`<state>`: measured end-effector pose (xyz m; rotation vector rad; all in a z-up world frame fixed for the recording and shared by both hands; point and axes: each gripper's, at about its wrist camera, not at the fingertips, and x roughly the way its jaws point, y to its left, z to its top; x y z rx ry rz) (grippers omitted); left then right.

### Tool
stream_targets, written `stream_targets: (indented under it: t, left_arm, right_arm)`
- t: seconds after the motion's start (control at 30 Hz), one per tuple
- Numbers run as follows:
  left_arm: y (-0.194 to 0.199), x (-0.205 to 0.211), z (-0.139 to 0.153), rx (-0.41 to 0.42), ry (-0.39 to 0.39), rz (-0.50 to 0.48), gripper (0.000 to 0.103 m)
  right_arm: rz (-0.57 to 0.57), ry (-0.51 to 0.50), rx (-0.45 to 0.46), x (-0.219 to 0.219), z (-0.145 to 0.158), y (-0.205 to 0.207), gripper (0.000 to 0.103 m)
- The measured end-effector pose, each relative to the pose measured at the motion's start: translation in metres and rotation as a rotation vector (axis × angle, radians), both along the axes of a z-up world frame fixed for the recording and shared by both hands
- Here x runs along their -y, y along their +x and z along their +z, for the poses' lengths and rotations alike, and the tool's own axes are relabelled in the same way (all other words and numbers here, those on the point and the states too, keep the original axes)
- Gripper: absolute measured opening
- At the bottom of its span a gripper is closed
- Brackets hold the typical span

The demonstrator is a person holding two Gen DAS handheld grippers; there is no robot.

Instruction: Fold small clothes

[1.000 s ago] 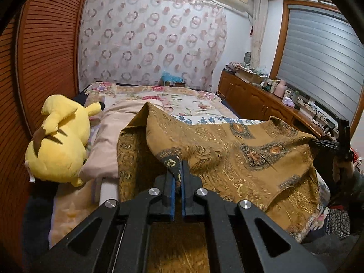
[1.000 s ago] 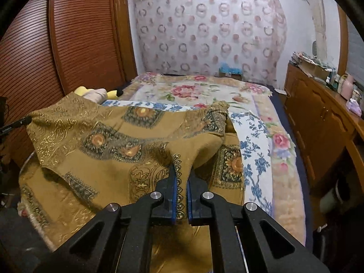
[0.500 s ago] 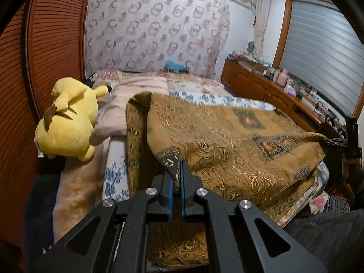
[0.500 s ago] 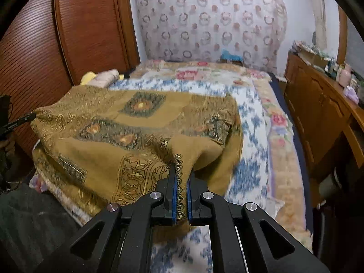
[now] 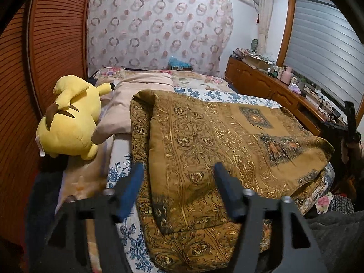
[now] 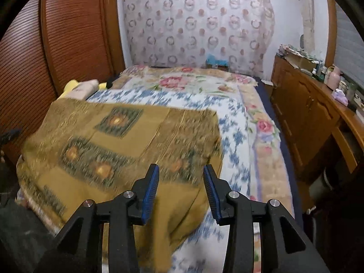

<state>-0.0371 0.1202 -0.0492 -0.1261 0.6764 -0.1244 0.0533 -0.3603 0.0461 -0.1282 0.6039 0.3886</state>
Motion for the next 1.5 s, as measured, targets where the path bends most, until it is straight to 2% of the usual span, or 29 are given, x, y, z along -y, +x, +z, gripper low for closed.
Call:
stream_targets:
  t: [0.1,0.27,0.4,0.57,0.7,0.77,0.83,0.9,0.97,1.07,1.13,1.17,1.23,1.27,1.3,1.37,1.5]
  left_arm:
    - [0.013,0.0,-0.001,-0.004,0.012,0.005,0.069]
    - [0.05,0.006,0.005,0.005,0.075,0.005,0.07]
    - [0.085,0.009,0.007,0.007,0.097,0.008,0.07]
    - [0.115,0.014,-0.001,-0.02,0.106,-0.004,0.07]
    - [0.13,0.016,-0.009,-0.041,0.109,-0.012,0.07]
    - [0.134,0.017,-0.012,-0.049,0.111,-0.009,0.07]
    - [0.138,0.016,-0.016,-0.058,0.107,-0.005,0.07]
    - [0.141,0.016,-0.019,-0.069,0.102,-0.003,0.07]
    - [0.144,0.017,-0.019,-0.069,0.102,-0.003,0.07]
    - [0.148,0.016,-0.015,-0.056,0.105,0.007,0.07]
    - [0.151,0.012,-0.011,-0.043,0.108,0.02,0.07]
    - [0.154,0.009,-0.01,-0.043,0.113,0.028,0.07]
    - [0.162,0.004,-0.009,-0.051,0.121,0.043,0.07]
    - [0.166,0.001,-0.009,-0.057,0.126,0.046,0.07]
    - [0.171,0.0,-0.01,-0.062,0.134,0.05,0.07]
    - [0.178,-0.003,-0.011,-0.07,0.146,0.059,0.07]
    - [0.191,-0.011,-0.015,-0.094,0.148,0.075,0.07]
  right_arm:
    - [-0.02,0.003,0.01,-0.004,-0.002,0.024,0.042]
    - [-0.042,-0.015,-0.03,-0.024,-0.01,0.097,0.042]
    - [-0.061,-0.02,-0.09,-0.039,-0.016,0.152,0.032]
    - [-0.05,-0.053,-0.169,-0.055,-0.03,0.195,0.026]
    - [-0.028,-0.089,-0.176,-0.06,-0.031,0.205,0.005]
    - [-0.027,-0.054,-0.145,-0.055,-0.025,0.201,0.002]
    - [-0.047,0.003,-0.108,-0.041,-0.015,0.195,0.001]
    - [-0.115,0.045,-0.092,-0.024,-0.009,0.187,0.001]
    - [-0.217,-0.017,-0.088,-0.013,-0.014,0.185,0.001]
    - [-0.207,-0.005,-0.083,-0.006,-0.013,0.185,0.001]
    - [-0.191,-0.024,-0.072,-0.01,-0.012,0.184,0.007]
    - [-0.159,-0.026,-0.076,-0.014,-0.012,0.184,0.013]
    - [-0.122,-0.04,-0.087,-0.023,-0.017,0.188,0.034]
    - [-0.113,-0.054,-0.087,-0.027,-0.021,0.19,0.05]
    - [-0.096,-0.061,-0.094,-0.03,-0.025,0.191,0.056]
    - [-0.05,-0.061,-0.121,-0.029,-0.031,0.198,0.056]
    - [-0.035,-0.076,-0.171,-0.026,-0.048,0.217,0.057]
